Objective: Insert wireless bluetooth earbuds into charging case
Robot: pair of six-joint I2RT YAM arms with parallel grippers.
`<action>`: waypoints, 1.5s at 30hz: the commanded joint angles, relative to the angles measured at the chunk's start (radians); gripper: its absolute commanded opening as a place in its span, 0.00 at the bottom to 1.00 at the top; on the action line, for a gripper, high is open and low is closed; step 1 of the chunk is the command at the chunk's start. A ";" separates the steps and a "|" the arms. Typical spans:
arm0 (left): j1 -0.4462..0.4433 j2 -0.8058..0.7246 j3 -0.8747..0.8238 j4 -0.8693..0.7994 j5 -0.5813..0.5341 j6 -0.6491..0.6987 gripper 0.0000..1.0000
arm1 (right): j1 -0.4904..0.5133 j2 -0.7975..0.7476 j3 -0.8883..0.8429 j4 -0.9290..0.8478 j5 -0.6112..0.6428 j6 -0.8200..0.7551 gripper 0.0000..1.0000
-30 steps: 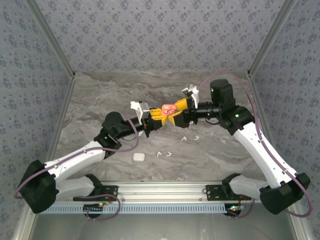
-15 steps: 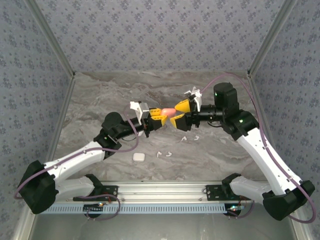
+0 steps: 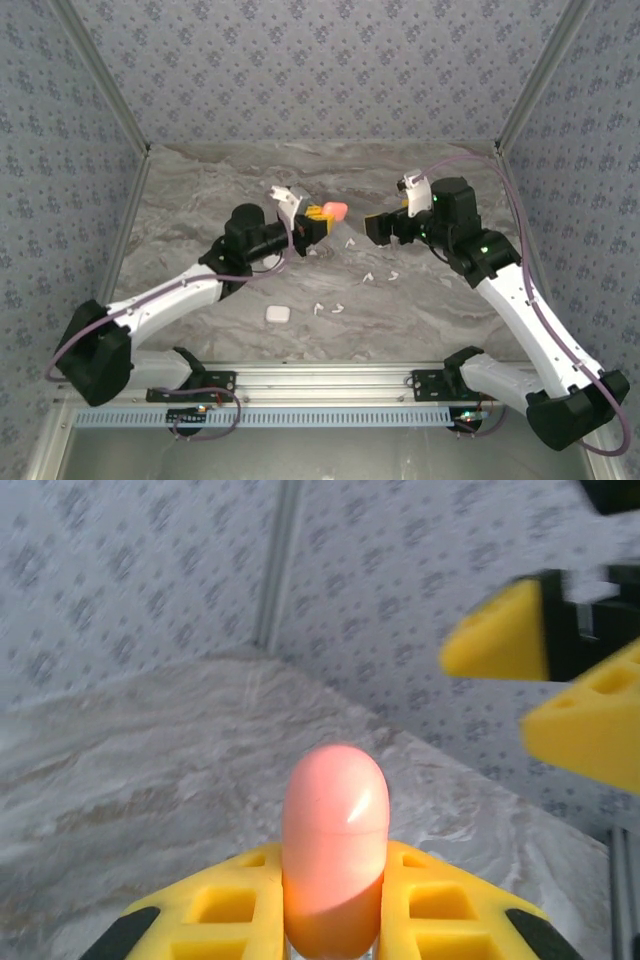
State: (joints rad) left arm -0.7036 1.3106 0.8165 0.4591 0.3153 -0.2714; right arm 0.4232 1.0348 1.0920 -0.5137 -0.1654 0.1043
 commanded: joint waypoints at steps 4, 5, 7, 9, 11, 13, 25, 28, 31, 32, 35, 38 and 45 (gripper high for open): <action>0.074 0.183 0.155 -0.207 -0.039 -0.155 0.00 | -0.023 -0.029 -0.068 -0.003 0.104 0.101 1.00; 0.078 0.219 0.189 -0.248 -0.042 -0.164 0.00 | -0.024 -0.030 -0.074 -0.005 0.107 0.103 1.00; 0.090 0.292 0.254 -0.309 -0.043 -0.184 0.00 | -0.027 -0.030 -0.083 -0.005 0.107 0.109 1.00; 0.105 0.374 0.319 -0.350 -0.035 -0.220 0.00 | -0.028 -0.029 -0.091 -0.004 0.106 0.113 1.00; 0.114 0.450 0.381 -0.387 -0.023 -0.241 0.00 | -0.029 -0.027 -0.096 -0.003 0.099 0.114 1.00; 0.118 0.523 0.447 -0.427 -0.020 -0.237 0.00 | -0.031 -0.023 -0.099 -0.008 0.093 0.116 1.00; 0.130 0.825 0.659 -0.442 0.042 -0.335 0.03 | -0.030 -0.013 -0.119 -0.025 0.089 0.116 1.00; 0.134 0.853 0.666 -0.423 0.045 -0.360 0.09 | -0.031 -0.007 -0.125 -0.024 0.084 0.120 1.00; 0.140 0.865 0.656 -0.403 0.045 -0.383 0.17 | -0.029 0.000 -0.130 -0.018 0.077 0.124 1.00; 0.141 0.865 0.651 -0.398 0.043 -0.386 0.20 | -0.030 0.002 -0.131 -0.016 0.076 0.124 1.00; 0.147 0.862 0.639 -0.393 0.035 -0.390 0.32 | -0.030 0.009 -0.131 -0.016 0.073 0.124 1.00; 0.152 0.853 0.625 -0.390 0.022 -0.390 0.37 | -0.029 0.011 -0.133 -0.017 0.070 0.124 1.00; 0.166 0.785 0.579 -0.356 0.013 -0.381 0.44 | -0.030 0.011 -0.131 -0.023 0.073 0.117 1.00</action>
State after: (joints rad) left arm -0.5468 2.1571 1.4189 0.0715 0.3370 -0.6563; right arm 0.3985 1.0454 0.9661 -0.5228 -0.0860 0.2142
